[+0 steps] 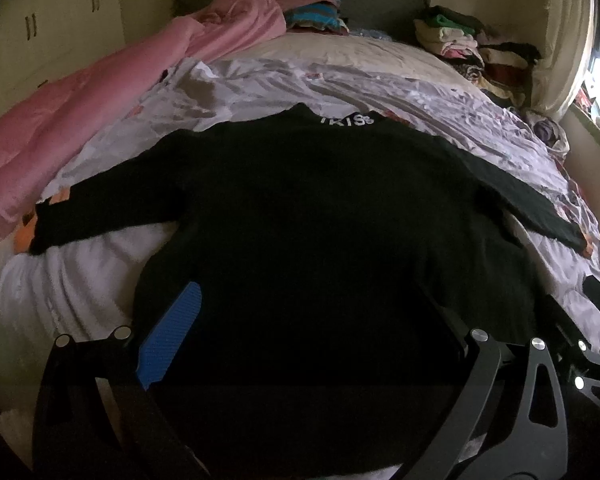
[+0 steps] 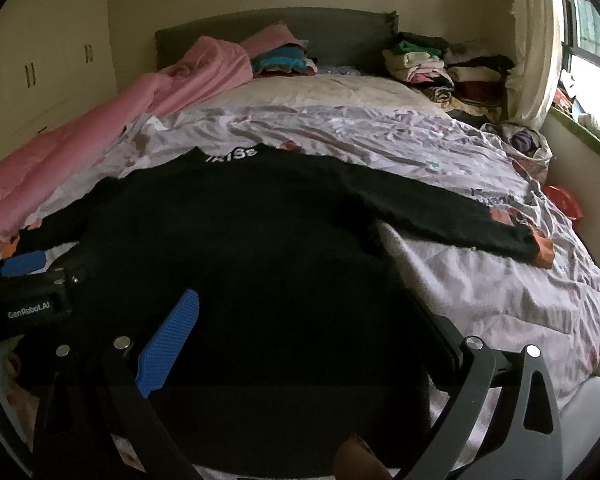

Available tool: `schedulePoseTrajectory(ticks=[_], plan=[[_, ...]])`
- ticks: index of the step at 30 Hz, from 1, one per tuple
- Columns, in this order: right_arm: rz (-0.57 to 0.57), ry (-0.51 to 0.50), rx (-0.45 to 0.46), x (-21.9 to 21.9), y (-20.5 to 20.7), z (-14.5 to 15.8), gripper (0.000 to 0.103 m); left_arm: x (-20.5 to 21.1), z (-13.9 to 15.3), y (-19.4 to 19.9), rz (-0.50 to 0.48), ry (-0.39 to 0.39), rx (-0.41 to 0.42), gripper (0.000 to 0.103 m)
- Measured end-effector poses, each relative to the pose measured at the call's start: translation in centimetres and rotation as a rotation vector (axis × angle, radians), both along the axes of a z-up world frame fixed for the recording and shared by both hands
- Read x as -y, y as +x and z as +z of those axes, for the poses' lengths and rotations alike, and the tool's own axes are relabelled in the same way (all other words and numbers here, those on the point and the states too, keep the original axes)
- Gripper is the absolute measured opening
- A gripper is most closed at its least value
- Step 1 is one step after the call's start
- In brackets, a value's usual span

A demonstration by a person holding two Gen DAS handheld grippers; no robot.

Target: Fold small clothes

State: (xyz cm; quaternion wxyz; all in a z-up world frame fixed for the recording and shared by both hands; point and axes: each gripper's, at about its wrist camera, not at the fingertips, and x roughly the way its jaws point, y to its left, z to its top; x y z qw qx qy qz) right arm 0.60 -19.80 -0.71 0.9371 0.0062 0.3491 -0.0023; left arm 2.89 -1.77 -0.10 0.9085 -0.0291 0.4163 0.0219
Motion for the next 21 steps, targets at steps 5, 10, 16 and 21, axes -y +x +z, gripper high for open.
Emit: schedulePoseTrajectory(ticks=[5, 10, 16, 21], plan=[[-0.026, 0.006, 0.003, 1.3, 1.4, 0.3, 0.099, 0.5, 0.2, 1.5, -0.011, 0.004, -0.002, 0.094], [-0.053, 0.012, 0.009, 2.7, 3.0, 0.7, 0.099, 1.3, 0.2, 3.0, -0.021, 0.015, -0.004, 0.094], [-0.104, 0.017, 0.017, 4.4, 4.9, 1.1, 0.099, 2.1, 0.3, 5.1, -0.025, 0.021, -0.001, 0.094], [-0.159, 0.014, 0.007, 6.3, 6.6, 0.8, 0.099, 2.8, 0.2, 7.0, -0.030, 0.023, -0.005, 0.094]])
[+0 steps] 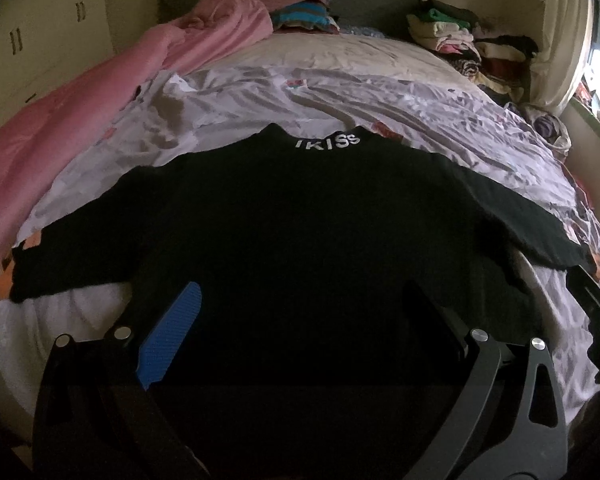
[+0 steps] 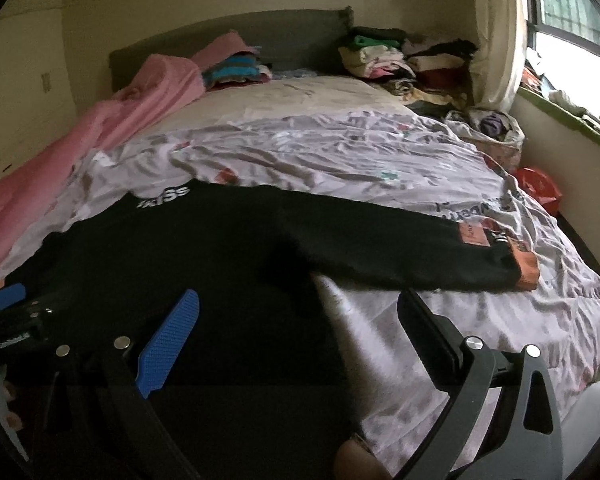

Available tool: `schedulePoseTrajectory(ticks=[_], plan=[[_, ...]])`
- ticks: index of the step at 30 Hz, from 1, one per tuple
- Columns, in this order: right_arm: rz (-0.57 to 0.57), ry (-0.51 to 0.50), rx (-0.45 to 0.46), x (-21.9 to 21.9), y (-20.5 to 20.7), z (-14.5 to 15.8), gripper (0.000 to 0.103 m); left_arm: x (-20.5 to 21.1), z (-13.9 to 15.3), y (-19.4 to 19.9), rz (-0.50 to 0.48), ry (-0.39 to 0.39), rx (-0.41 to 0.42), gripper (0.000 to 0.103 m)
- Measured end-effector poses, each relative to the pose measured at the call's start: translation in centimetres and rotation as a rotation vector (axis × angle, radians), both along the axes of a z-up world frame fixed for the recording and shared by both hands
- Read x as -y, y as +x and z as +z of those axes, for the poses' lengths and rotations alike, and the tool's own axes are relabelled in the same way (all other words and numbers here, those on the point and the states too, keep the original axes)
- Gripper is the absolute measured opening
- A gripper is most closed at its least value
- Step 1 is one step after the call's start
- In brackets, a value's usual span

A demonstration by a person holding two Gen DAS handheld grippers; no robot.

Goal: Fold small clothes
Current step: 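Grasp the orange cuff of the sleeve with the right gripper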

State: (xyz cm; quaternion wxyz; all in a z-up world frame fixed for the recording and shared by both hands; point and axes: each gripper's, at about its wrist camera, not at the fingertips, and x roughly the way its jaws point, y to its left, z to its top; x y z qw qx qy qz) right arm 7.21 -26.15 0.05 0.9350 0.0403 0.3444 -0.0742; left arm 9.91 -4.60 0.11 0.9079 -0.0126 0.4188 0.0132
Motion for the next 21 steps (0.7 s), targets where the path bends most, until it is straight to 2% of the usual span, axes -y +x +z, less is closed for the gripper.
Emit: schedulePoseTrajectory(ticks=[21], plan=[[-0.234, -0.001, -0.106, 9.7, 4.3, -3.5, 0.099, 3.8, -2.3, 7.3, -0.023, 0.035, -0.068, 0.094]])
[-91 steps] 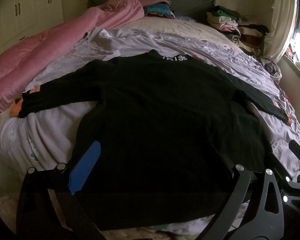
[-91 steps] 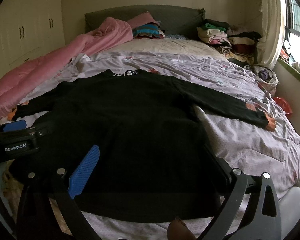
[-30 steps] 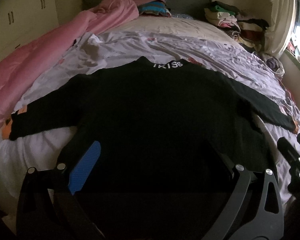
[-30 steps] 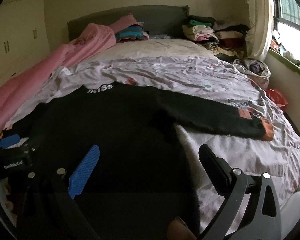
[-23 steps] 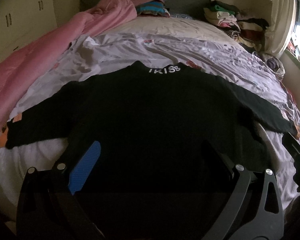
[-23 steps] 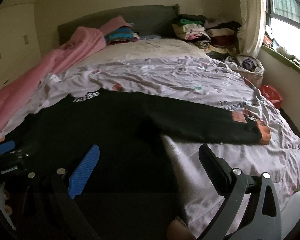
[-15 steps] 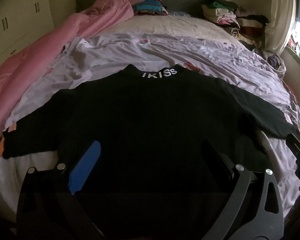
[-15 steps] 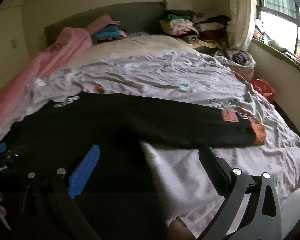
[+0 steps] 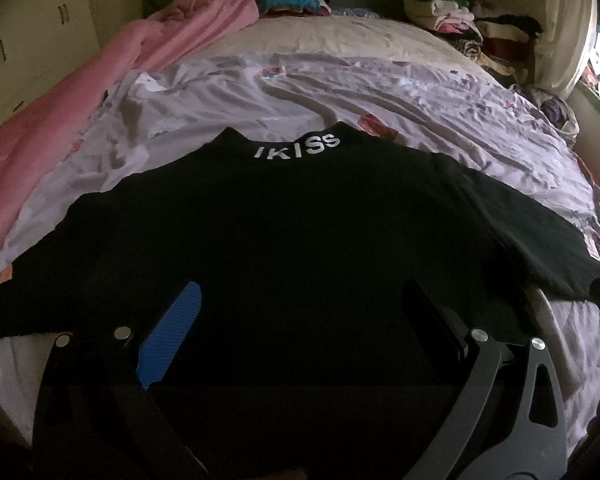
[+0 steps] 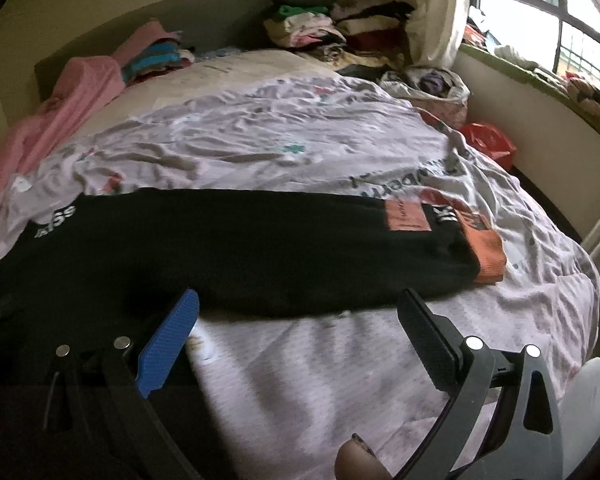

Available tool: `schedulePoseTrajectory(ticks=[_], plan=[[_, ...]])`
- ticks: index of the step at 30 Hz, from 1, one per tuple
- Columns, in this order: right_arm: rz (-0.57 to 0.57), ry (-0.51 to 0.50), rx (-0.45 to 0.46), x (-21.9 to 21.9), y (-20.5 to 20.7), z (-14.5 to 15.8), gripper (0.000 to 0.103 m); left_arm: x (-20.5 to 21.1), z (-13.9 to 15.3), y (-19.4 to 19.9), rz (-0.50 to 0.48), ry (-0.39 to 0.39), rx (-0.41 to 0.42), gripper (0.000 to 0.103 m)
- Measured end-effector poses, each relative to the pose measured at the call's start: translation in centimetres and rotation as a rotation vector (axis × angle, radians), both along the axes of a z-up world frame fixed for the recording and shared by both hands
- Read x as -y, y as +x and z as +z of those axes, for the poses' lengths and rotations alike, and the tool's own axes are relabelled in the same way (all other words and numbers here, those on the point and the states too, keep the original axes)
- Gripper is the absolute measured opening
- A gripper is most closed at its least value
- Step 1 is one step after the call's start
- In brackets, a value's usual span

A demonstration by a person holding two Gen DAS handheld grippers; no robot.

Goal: Fold small clothes
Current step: 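Grasp the orange cuff of the sleeve with the right gripper, then carry the held sleeve across the sweatshirt body toward the other sleeve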

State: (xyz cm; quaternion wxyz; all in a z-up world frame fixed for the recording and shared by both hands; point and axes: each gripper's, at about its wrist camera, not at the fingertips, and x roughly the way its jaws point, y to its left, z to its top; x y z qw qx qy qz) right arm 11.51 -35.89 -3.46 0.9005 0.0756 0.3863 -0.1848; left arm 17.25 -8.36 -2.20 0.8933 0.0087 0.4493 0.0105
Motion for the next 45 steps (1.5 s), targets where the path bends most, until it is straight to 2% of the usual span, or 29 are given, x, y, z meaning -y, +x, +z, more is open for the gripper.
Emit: schedulePoseTrajectory(ticks=[4, 12, 21, 23, 25, 26, 28, 30, 37, 45], plan=[[-0.050, 0.017, -0.028, 2.3, 0.5, -1.2, 0.099, 0.8, -0.7, 0.8, -0.007, 0.005, -0.015, 0.094], [-0.168, 0.116, -0.083, 7.5, 0.8, -4.1, 0.099, 1.9, -2.3, 2.2, -0.019, 0.014, -0.050, 0.094], [-0.287, 0.281, -0.024, 13.1, 1.6, -5.1, 0.099, 1.5, -4.0, 3.6, -0.005, 0.005, -0.081, 0.094], [-0.306, 0.297, 0.011, 14.0, 1.7, -5.1, 0.093, 1.2, -4.0, 3.7, 0.002, 0.002, -0.075, 0.094], [-0.338, 0.288, 0.033, 14.9, 1.7, -4.9, 0.063, 0.8, -3.9, 3.8, 0.012, -0.001, -0.071, 0.094], [-0.348, 0.285, 0.055, 15.2, 1.6, -4.7, 0.056, 0.6, -3.7, 3.8, 0.013, -0.009, -0.069, 0.094], [-0.342, 0.299, 0.088, 15.5, 1.4, -4.3, 0.029, 0.2, -3.1, 3.7, 0.016, -0.021, -0.052, 0.094], [-0.319, 0.309, 0.114, 15.6, 1.3, -3.7, 0.019, 0.0, -2.4, 3.4, 0.021, -0.019, -0.035, 0.094], [-0.192, 0.269, 0.232, 12.7, 0.5, 0.7, 0.017, -0.8, 0.3, 2.7, 0.029, -0.024, 0.027, 0.094], [-0.032, 0.214, 0.295, 7.2, 1.0, 5.6, 0.016, -2.4, 2.2, 1.7, 0.047, -0.017, 0.074, 0.094]])
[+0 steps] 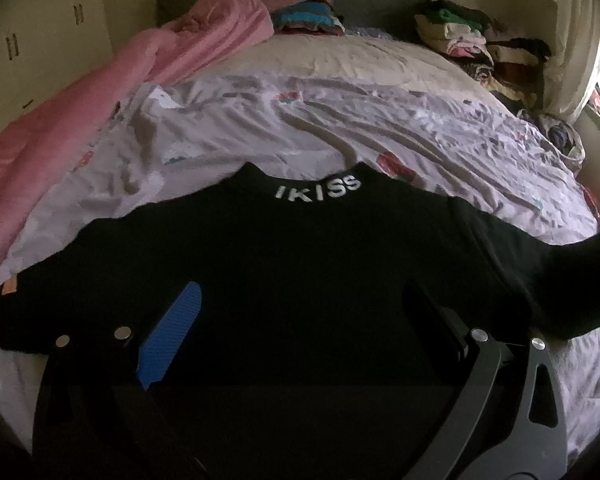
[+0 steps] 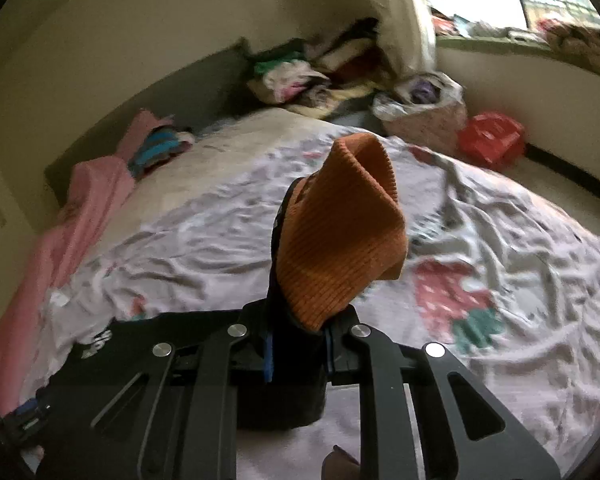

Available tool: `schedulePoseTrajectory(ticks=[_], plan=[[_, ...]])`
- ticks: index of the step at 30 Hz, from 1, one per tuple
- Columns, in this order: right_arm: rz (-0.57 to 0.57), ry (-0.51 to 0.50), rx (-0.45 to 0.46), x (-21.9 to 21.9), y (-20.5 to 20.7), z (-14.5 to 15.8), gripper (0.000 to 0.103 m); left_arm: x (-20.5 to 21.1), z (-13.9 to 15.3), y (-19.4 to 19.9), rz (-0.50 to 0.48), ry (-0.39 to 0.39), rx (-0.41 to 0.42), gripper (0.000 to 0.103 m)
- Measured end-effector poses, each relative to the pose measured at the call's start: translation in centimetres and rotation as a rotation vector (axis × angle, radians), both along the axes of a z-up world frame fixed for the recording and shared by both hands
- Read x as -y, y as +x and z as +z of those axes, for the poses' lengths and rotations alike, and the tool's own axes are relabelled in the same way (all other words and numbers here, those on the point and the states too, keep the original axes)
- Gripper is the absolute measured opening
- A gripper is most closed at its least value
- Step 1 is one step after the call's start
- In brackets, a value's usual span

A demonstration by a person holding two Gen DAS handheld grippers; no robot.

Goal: Fold small clothes
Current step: 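Carry the held sleeve across the sweatshirt body toward the other sleeve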

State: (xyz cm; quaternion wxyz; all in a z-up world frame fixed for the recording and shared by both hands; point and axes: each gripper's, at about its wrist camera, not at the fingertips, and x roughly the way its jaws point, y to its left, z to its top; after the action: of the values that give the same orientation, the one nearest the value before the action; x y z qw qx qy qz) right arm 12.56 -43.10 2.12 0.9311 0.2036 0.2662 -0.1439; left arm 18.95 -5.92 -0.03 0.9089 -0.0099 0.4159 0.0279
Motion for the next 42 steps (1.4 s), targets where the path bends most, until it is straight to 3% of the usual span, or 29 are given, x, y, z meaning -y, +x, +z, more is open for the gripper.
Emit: schedulePoseTrajectory(ticks=[12, 20, 30, 42], plan=[[0.201, -0.102, 0.018, -10.2, 2.0, 3.1, 0.016, -4.1, 1.3, -1.1, 0.036, -0.013, 0.034, 0.094], [0.325, -0.160, -0.001, -17.3, 3.5, 2.8, 0.016, -8.6, 1.2, -1.5, 0.081, -0.099, 0.037, 0.094], [0.436, -0.220, -0.043, -24.1, 5.2, 0.8, 0.016, -13.3, 0.4, -1.7, 0.102, -0.281, 0.031, 0.094], [0.537, -0.257, -0.082, -30.9, 6.7, -2.1, 0.016, -17.9, -2.2, -1.5, 0.059, -0.590, 0.034, 0.094]])
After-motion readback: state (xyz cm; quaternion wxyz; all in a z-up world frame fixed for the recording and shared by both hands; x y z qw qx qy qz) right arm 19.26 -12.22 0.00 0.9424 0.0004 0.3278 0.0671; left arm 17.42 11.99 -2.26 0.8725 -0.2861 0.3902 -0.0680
